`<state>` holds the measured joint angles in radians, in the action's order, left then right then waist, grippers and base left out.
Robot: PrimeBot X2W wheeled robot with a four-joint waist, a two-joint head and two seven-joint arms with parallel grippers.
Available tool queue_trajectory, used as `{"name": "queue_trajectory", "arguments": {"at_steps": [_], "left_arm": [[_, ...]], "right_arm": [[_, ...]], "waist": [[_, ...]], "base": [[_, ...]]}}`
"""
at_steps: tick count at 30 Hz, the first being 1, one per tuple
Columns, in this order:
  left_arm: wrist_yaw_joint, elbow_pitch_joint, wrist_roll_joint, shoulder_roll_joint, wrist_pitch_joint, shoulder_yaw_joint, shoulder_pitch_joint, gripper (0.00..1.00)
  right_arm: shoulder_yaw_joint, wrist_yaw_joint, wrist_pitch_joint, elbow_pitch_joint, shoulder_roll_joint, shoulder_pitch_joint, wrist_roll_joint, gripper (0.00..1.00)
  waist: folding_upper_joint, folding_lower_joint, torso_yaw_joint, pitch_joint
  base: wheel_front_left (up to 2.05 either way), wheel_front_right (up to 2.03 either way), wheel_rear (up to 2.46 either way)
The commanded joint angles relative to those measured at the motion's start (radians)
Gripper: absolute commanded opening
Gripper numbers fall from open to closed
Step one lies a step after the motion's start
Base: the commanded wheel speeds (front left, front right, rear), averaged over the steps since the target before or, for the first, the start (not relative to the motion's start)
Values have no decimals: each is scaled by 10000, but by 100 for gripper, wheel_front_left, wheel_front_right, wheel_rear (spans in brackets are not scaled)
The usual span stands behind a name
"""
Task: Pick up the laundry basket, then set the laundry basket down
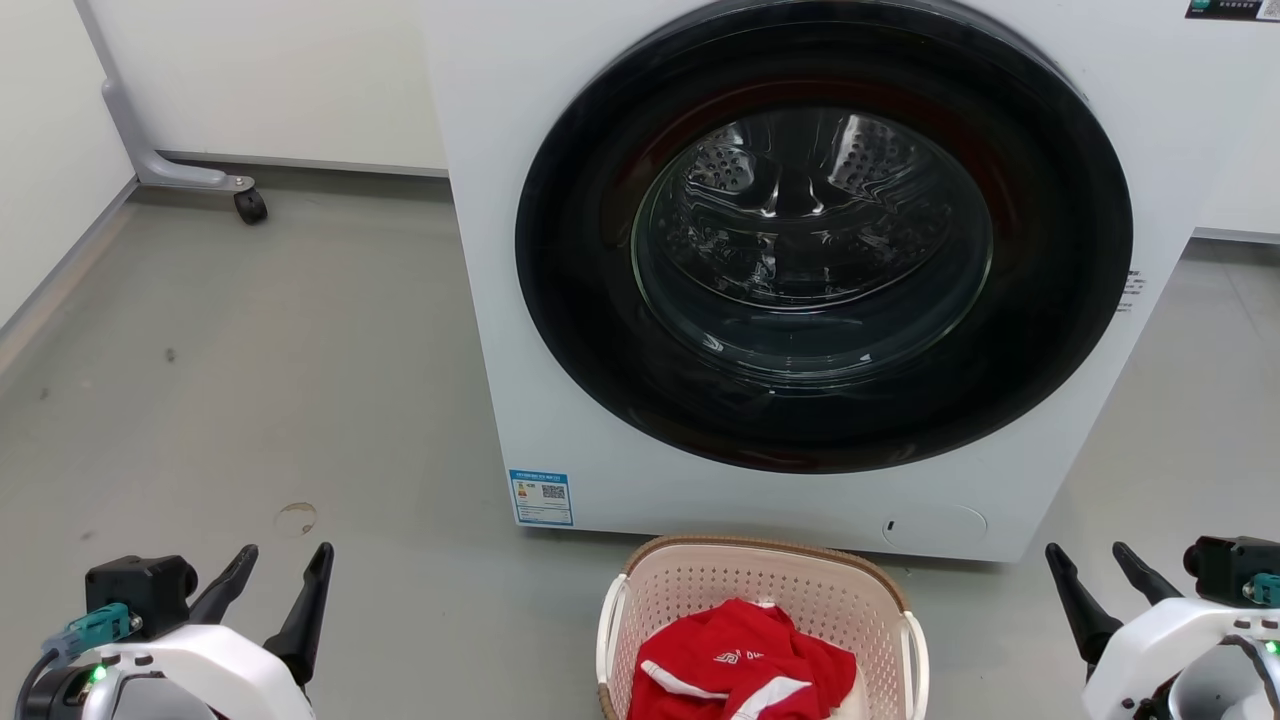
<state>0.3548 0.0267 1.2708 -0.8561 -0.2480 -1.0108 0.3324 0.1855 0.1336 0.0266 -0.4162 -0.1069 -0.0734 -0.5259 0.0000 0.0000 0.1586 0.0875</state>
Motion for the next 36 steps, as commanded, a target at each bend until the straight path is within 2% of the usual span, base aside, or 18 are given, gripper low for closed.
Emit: {"name": "queue_trajectory", "arguments": {"at_steps": [1,6,7,12,18,22,36], "left_arm": [[-3,-149,-105,-402,-124,495,354,100],[19,-206,-187,-396,-98,439,378,100],[1,-62,-112,-1,2,-19,-1,0],[-24,200,-66,622,18,-339,-424,0],[-260,290,250,850,46,43,-504,0],[-416,332,452,1008,75,313,-568,0],[-960,496,1075,1635,245,1338,-788,0]], "right_arm": [[125,-29,3,256,-256,-244,103,100],[93,-29,-5,273,-257,-238,112,100],[-32,0,0,7,0,1,1,0],[1,6,11,-352,396,345,-95,0],[-157,4,74,-239,404,321,-612,0],[-242,3,91,-177,410,299,-958,0],[-570,-1,177,55,429,214,-2168,0]], "waist": [[0,0,4,-3],[0,0,29,-17],[0,0,30,-18],[0,1,33,-24],[0,23,-53,-45],[0,3,-106,-91],[0,1,-288,-198]], "base": [[0,0,0],[0,0,0],[0,0,0],[0,0,0],[0,0,0],[0,0,0],[0,0,0]]}}
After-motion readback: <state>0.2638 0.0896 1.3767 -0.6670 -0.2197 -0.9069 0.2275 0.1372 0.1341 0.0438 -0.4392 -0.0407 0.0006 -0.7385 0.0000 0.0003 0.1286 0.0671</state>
